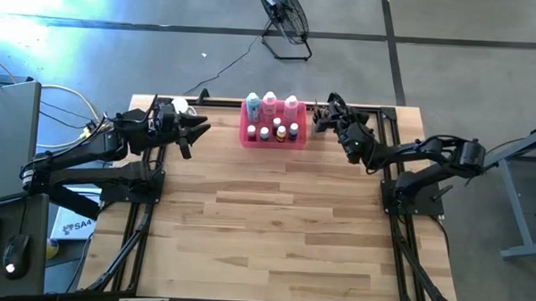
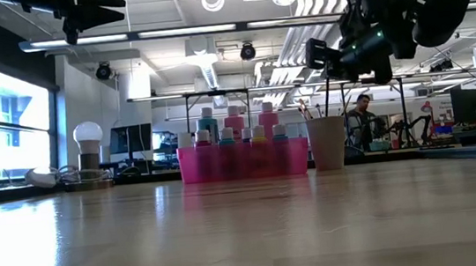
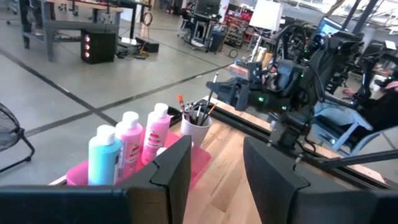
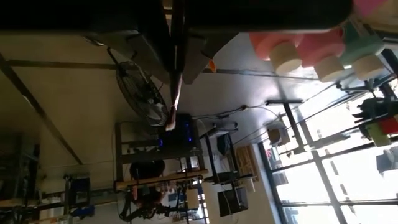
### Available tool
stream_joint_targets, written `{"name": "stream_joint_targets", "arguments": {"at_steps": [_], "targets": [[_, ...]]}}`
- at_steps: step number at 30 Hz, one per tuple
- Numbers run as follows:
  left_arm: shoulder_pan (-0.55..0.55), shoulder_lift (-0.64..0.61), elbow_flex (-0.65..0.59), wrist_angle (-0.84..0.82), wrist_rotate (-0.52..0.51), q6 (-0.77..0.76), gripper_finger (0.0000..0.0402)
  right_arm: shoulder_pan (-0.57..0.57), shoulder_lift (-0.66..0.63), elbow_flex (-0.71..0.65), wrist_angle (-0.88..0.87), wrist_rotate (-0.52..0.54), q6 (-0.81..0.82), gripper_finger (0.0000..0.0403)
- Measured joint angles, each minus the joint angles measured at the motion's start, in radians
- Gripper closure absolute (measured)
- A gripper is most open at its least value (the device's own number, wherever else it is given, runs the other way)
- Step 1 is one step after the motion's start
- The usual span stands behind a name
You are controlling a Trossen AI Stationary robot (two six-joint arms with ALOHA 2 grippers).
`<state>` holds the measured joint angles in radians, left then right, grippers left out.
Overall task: Pick & Place Paint Supplies
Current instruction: Put the silver paintbrush into the white cup, then return to Home Position
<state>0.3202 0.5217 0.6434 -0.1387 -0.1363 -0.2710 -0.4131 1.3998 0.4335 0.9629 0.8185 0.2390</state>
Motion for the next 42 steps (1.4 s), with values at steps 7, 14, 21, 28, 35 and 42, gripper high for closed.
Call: {"name": "stream_joint_targets", "arguments": {"at_steps": [7,14,21,28,35,42], "targets": [[0.000,0.000,0.000,0.001,-0.005,0.002,0.0258,-0.002,0.000,0.000,-0.012,-0.008,-0.024,0.0344],[0.000,0.000,0.000,0.000,-0.006,0.003,0.0258,-0.002,0.000,0.000,-0.019,-0.007,-0.090,0.0294],[0.000,-0.001,0.000,-0.036,-0.008,0.000,0.0258,-0.002,0.000,0.000,-0.045,-0.005,-0.075,0.0229],[0.000,-0.001,0.000,-0.054,-0.008,0.000,0.0258,-0.003,0.000,0.000,-0.081,0.024,-0.207,0.0181],[0.000,-0.001,0.000,-0.052,-0.008,0.000,0.0258,0.001,-0.010,0.000,-0.052,-0.035,-0.135,0.0174],[0.000,-0.001,0.000,-0.052,-0.007,0.000,0.0258,0.034,-0.063,0.000,0.050,-0.032,-0.176,0.0174]]}}
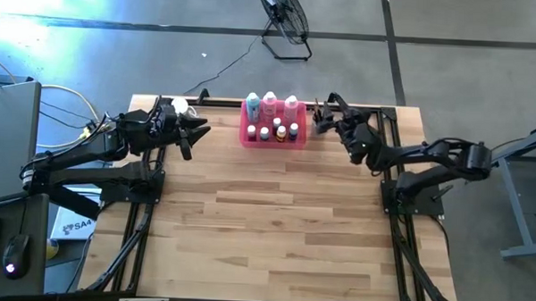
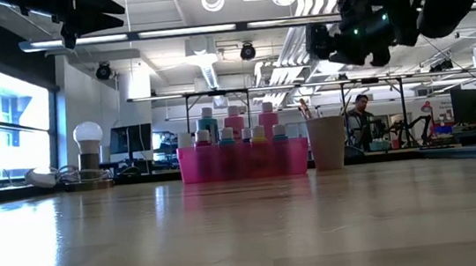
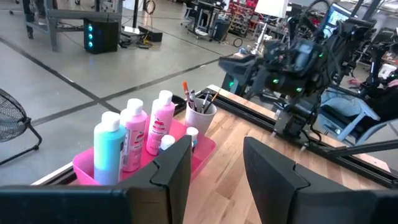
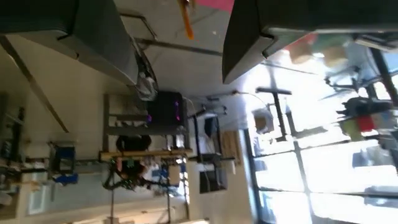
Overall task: Pick & Place Paint Supplies
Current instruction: Return to Home Position
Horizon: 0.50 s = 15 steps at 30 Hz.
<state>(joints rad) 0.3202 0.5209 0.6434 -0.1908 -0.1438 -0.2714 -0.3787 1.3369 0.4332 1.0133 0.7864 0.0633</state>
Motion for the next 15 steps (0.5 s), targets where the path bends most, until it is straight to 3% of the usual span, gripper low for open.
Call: {"name": "stream_joint_targets", "arguments": {"at_steps": [10,15], "targets": [[0.000,0.000,0.000,0.001,0.000,0.000,0.0258,0.166,-0.211,0.000,0.001,-0.017,-0.074,0.0174],[0.000,0.000,0.000,-0.004,0.000,0.000,0.0258,0.238,-0.265,0.000,0.000,-0.155,-0.030,0.0179]]}}
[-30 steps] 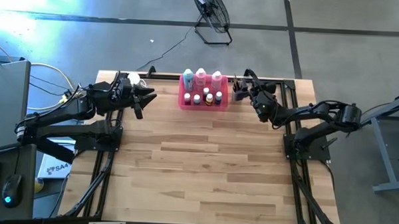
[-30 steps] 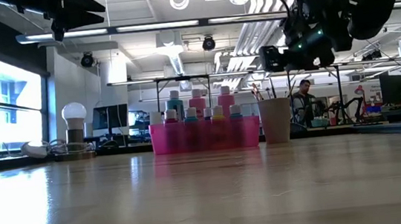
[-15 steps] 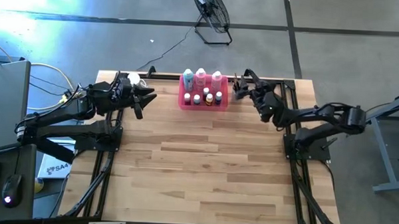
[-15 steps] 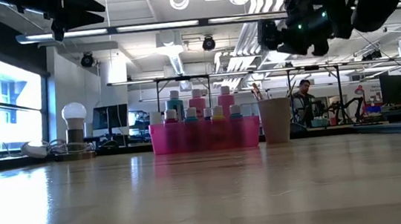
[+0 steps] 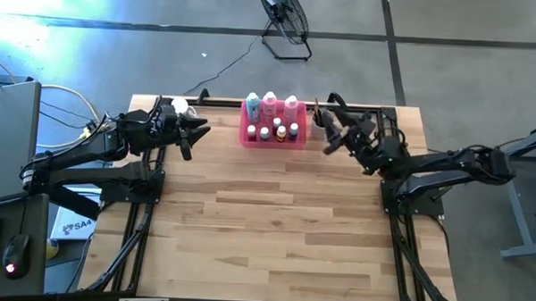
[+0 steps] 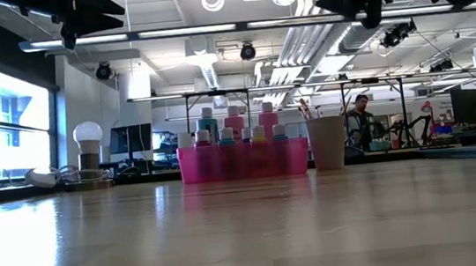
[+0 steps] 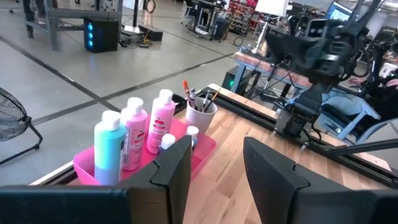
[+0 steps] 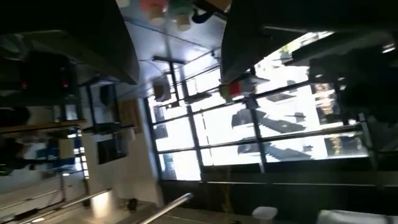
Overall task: Pick & Place Paint Supplies
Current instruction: Return to Home Position
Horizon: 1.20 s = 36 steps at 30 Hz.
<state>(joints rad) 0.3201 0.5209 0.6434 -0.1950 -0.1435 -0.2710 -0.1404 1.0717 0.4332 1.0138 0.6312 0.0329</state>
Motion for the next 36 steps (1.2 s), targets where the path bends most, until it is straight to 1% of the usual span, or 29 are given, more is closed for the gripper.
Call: {"name": "stream_joint_targets", "arguments": {"at_steps": [2,4,8,9,12,14,17,19,20,25,27,28,30,32,34,36], "targets": [[0.000,0.000,0.000,-0.008,0.000,0.003,0.0258,0.019,-0.005,0.000,-0.006,-0.071,-0.001,0.0189],[0.000,0.000,0.000,-0.023,-0.001,0.003,0.0258,0.032,-0.004,0.000,-0.016,-0.119,0.018,0.0202],[0.000,0.000,0.000,-0.023,0.002,-0.017,0.0258,0.052,-0.002,0.000,-0.074,-0.197,0.158,0.0236],[0.000,0.001,0.000,-0.016,0.017,-0.042,0.0258,0.056,-0.001,0.000,-0.091,-0.225,0.183,0.0246],[0.000,0.014,0.000,0.011,0.104,-0.095,0.0258,0.057,-0.001,0.000,-0.113,-0.301,0.200,0.0279],[0.000,0.018,0.000,0.026,0.146,-0.131,0.0258,0.056,-0.001,0.000,-0.112,-0.317,0.199,0.0305],[0.000,0.029,0.001,0.024,0.180,-0.139,0.0265,0.056,-0.001,0.000,-0.108,-0.327,0.200,0.0350],[0.000,0.037,0.001,-0.004,0.218,-0.123,0.0279,0.055,-0.001,0.000,-0.109,-0.364,0.199,0.0382],[0.000,0.042,0.001,-0.015,0.237,-0.109,0.0289,0.054,-0.001,0.000,-0.112,-0.392,0.194,0.0390],[0.000,0.069,0.001,-0.036,0.282,-0.030,0.0353,0.054,-0.001,0.000,-0.135,-0.504,0.189,0.0398],[0.000,0.077,0.001,-0.053,0.282,-0.001,0.0381,0.054,-0.001,0.000,-0.143,-0.503,0.178,0.0399],[0.000,0.082,0.001,-0.061,0.275,0.002,0.0391,0.054,-0.001,0.000,-0.146,-0.485,0.175,0.0399],[0.000,0.091,0.001,-0.083,0.249,-0.007,0.0396,0.055,-0.001,0.000,-0.146,-0.436,0.180,0.0399],[0.000,0.099,0.001,-0.102,0.207,-0.056,0.0391,0.056,-0.001,0.000,-0.146,-0.415,0.202,0.0399],[0.001,0.107,0.001,-0.096,0.178,-0.120,0.0389,0.056,-0.001,0.000,-0.146,-0.443,0.206,0.0399],[0.000,0.106,0.001,-0.094,0.157,-0.079,0.0395,0.056,-0.006,0.000,-0.147,-0.506,0.181,0.0399]]}}
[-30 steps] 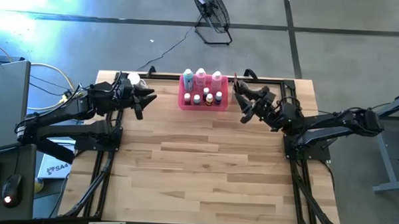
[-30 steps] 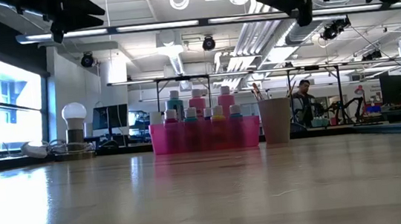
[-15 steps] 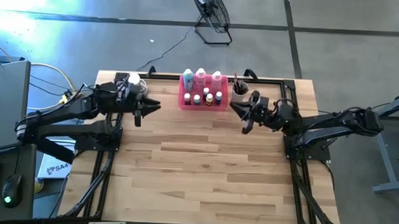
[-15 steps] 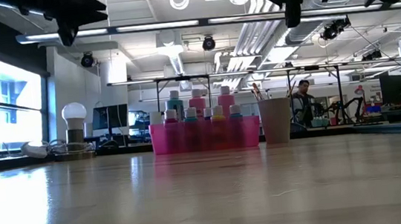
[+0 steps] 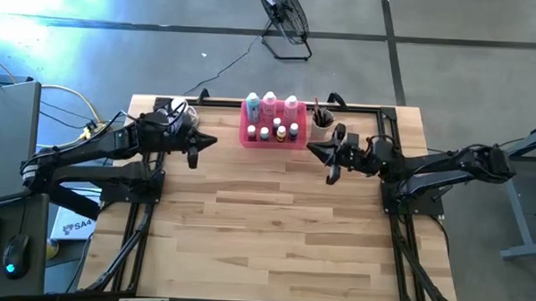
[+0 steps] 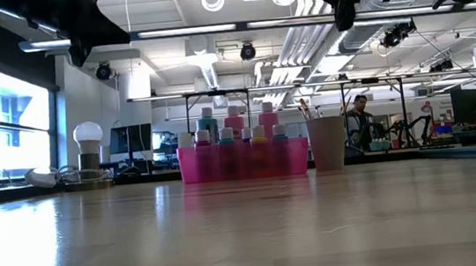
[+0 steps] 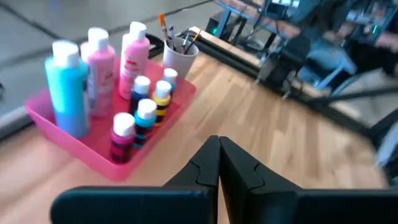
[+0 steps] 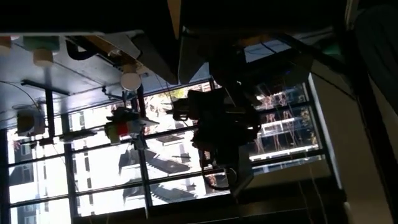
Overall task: Pick & Place Paint Supplies
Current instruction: Return to Home Position
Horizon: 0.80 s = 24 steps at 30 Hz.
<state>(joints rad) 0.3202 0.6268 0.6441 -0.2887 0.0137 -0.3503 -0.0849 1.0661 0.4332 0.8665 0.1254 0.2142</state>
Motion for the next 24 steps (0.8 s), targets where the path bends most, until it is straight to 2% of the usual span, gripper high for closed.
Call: {"name": "stream_joint_targets", "arguments": {"at_steps": [2,7,11,14,24], "targets": [[0.000,-0.024,0.000,-0.017,-0.003,0.087,0.0399,0.000,-0.012,0.000,0.000,-0.038,-0.040,0.0399],[0.000,-0.151,0.000,-0.109,0.084,0.211,0.0400,0.000,-0.103,0.000,-0.074,-0.073,-0.054,0.0399],[-0.001,-0.275,0.000,-0.238,0.033,0.192,0.0401,0.000,-0.227,0.000,-0.318,-0.085,-0.039,0.0400],[0.000,-0.371,0.000,-0.279,0.002,0.189,0.0401,0.000,-0.324,0.000,-0.457,-0.052,0.000,0.0400],[0.000,-0.615,0.000,-0.294,-0.006,0.233,0.0401,0.000,-0.549,-0.001,-0.616,-0.045,-0.041,0.0400]]}}
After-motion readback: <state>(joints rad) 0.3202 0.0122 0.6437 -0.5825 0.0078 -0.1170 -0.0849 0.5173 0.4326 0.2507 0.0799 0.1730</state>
